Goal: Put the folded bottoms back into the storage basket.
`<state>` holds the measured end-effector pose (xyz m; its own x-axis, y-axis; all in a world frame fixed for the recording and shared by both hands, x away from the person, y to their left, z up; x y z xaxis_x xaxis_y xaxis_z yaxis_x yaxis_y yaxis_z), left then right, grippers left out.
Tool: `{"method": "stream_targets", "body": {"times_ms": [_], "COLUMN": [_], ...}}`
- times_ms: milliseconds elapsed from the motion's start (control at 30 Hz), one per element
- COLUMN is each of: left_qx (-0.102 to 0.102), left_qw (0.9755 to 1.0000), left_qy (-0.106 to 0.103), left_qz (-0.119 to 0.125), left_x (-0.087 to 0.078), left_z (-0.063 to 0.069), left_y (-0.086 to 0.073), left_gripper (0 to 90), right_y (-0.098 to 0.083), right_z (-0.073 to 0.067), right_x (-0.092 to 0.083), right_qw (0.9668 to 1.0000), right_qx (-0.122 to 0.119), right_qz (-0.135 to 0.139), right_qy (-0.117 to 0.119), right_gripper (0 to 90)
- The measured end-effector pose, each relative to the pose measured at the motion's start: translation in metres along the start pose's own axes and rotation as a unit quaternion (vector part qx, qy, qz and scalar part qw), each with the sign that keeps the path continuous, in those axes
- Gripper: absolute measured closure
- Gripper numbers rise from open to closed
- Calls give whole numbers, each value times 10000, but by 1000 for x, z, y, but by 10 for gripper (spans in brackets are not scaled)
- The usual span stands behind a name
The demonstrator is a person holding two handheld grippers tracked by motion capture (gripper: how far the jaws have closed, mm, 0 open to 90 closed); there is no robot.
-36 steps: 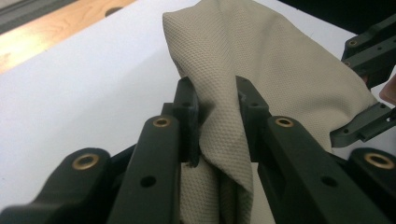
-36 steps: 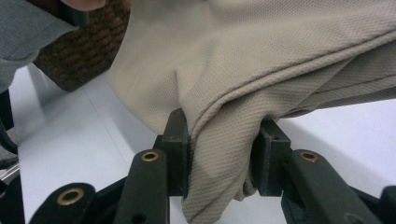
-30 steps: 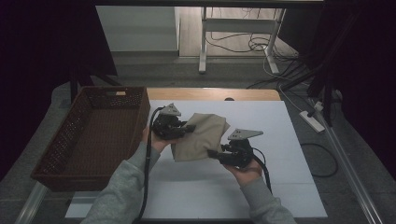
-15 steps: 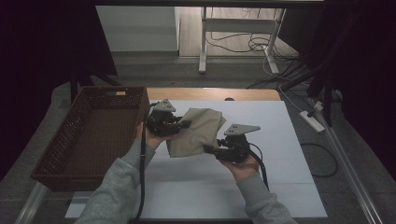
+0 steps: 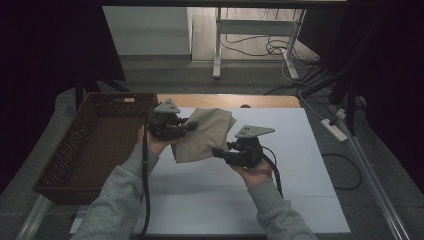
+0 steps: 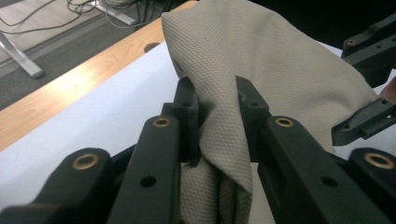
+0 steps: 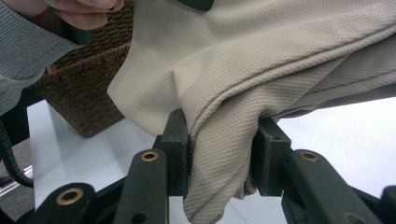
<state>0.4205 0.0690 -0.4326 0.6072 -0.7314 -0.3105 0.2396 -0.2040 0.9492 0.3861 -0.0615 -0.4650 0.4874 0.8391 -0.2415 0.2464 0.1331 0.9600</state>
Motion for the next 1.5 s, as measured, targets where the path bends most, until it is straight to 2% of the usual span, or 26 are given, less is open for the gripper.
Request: {"method": "stream_targets", "body": {"times_ms": [700, 1500], "left_qx": [27, -15], "left_qw": [9994, 9976], "left_qy": [337, 690], "left_qz": [66, 107], "left_x": [-36, -76], "left_z": [-29, -59], "left_y": [7, 3], "left_gripper": [737, 737], "right_y": [21, 37], "right_z": [-16, -40], "right_x": [40, 86], "right_qw": [9997, 9987], "right_qx": [-83, -225], "right_qz": [76, 59], "right_qy": [226, 464], "right_gripper": [629, 628]}}
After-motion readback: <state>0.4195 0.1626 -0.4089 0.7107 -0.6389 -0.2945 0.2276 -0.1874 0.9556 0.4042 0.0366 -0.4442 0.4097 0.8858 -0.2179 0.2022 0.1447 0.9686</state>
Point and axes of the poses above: each handheld gripper's, and its own axes: x roughly forward along the jaws, y roughly out of its top, z roughly to its right, the point moved 10 cm from there along x, roughly forward along the jaws, and after that the axes turned 15 degrees about z, right-handed, at the moved point
